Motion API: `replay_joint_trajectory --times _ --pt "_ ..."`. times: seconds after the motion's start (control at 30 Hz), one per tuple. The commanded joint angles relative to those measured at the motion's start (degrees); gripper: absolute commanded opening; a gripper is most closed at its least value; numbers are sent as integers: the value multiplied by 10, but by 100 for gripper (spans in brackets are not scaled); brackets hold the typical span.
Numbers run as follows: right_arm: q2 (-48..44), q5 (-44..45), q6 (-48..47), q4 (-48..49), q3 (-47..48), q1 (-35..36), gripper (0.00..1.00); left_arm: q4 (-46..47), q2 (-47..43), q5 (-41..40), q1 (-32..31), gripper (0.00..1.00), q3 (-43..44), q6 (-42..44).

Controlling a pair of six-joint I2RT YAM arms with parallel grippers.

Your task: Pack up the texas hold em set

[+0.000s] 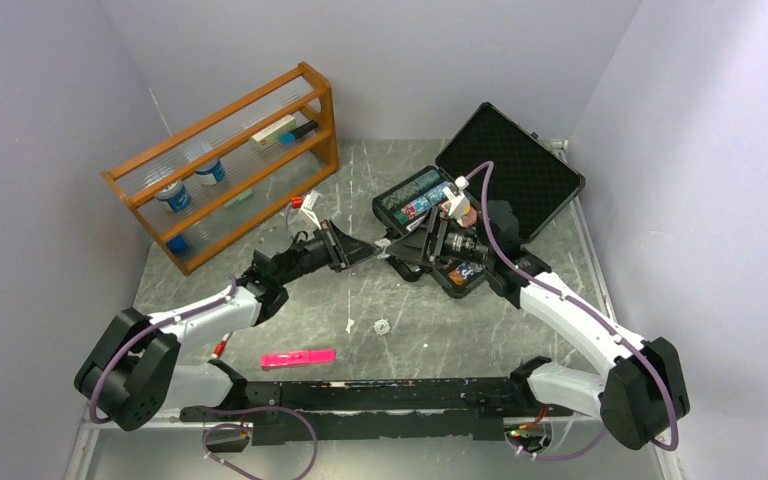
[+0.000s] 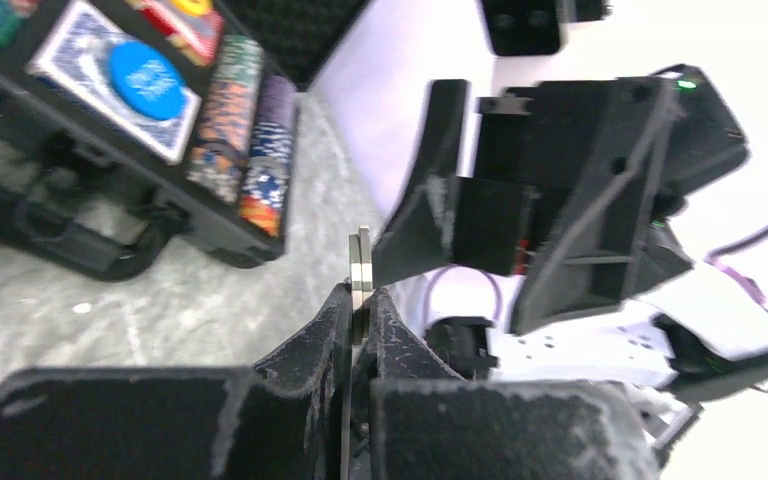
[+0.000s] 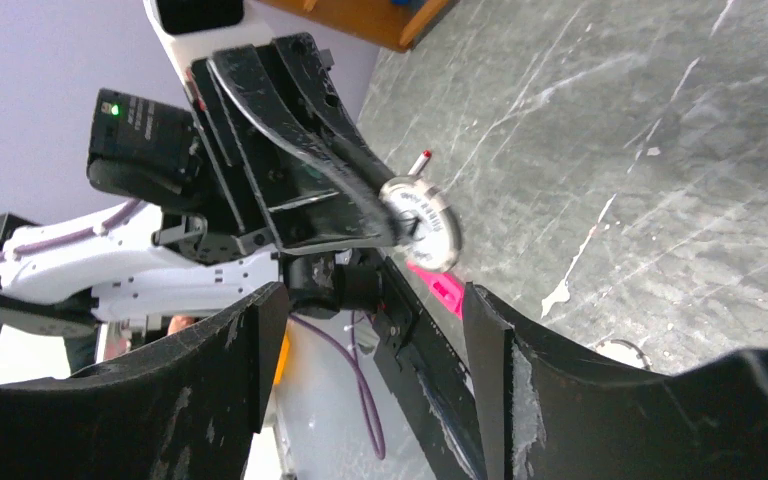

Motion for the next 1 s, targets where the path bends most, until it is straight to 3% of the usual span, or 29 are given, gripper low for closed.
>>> replay_joint_trajectory --times 0.0,0.13,0.23,0.37,0.53,0.8,0.9,0.97 --pt "0 -56 -10 68 -10 -1 67 130 -14 82 1 5 -5 -102" --pt "4 -68 12 101 -14 -1 59 164 -16 89 1 5 -5 -132" --pt "-2 -74 39 140 -25 0 47 176 -19 91 1 5 -6 -144" --pt "-21 -75 104 253 -57 -1 32 225 -18 90 1 5 -23 -183" --pt "-22 -65 135 297 -66 0 30 303 -4 93 1 5 -34 -231" --pt "14 -80 151 329 -52 0 31 273 -14 90 1 5 -30 -216" --pt "19 -96 158 346 -50 0 23 264 -16 88 1 5 -28 -210" --pt "22 -109 162 359 -47 0 11 262 -17 87 1 5 -29 -208"
